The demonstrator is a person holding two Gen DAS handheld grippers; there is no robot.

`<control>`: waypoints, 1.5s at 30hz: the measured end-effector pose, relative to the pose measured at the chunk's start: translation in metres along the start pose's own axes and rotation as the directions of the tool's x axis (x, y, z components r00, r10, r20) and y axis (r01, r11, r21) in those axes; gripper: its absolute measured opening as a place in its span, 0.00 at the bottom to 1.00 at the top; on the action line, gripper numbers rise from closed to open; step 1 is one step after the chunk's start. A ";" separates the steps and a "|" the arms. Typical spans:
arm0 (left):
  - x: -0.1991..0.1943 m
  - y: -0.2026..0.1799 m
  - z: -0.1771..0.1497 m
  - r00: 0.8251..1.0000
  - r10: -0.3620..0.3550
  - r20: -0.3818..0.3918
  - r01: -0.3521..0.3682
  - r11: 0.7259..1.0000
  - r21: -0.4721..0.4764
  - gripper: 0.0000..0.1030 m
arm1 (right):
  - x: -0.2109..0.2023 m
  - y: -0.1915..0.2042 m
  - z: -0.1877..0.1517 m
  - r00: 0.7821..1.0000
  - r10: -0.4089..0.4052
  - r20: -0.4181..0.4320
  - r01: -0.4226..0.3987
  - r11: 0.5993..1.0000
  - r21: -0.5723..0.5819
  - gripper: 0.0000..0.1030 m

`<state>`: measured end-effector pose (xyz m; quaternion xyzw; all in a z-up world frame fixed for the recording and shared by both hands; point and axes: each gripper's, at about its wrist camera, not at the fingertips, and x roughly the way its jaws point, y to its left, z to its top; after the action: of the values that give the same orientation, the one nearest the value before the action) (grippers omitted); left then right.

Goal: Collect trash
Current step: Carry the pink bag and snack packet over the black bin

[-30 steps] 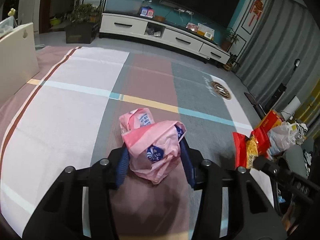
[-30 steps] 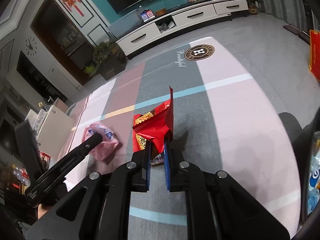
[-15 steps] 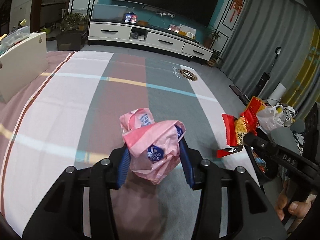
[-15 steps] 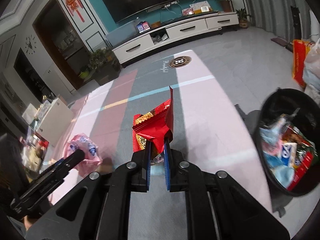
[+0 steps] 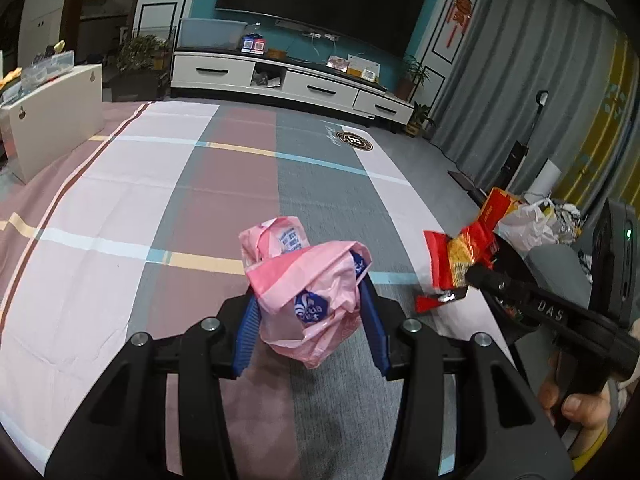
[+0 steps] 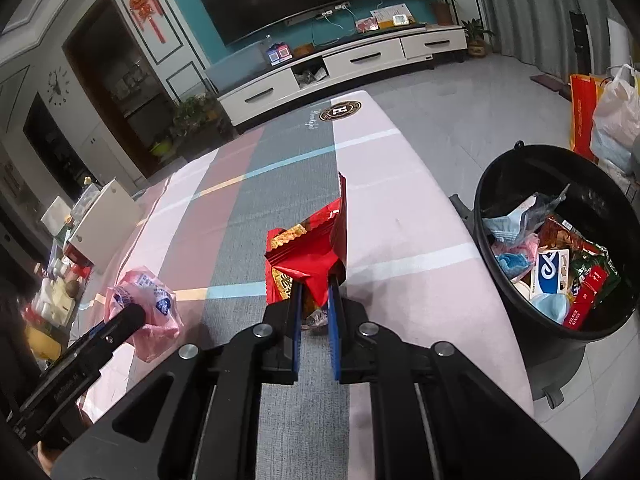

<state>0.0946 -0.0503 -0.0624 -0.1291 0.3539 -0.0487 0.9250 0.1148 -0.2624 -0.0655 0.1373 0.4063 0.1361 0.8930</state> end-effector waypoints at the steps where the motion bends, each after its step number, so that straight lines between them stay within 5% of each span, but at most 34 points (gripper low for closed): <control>1: 0.000 0.000 0.000 1.000 -0.002 -0.002 0.002 1.000 0.000 0.46 | -0.001 0.001 0.000 1.000 -0.002 0.007 0.002 1.000 -0.002 0.12; 45: 0.006 -0.035 -0.004 0.998 -0.062 -0.007 0.063 0.996 0.063 0.46 | -0.043 -0.043 0.003 0.993 -0.078 0.093 0.073 0.996 0.059 0.12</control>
<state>0.0961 -0.0859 -0.0598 -0.1105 0.3502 -0.0891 0.9258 0.0957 -0.3182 -0.0496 0.1530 0.3720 0.0842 0.9117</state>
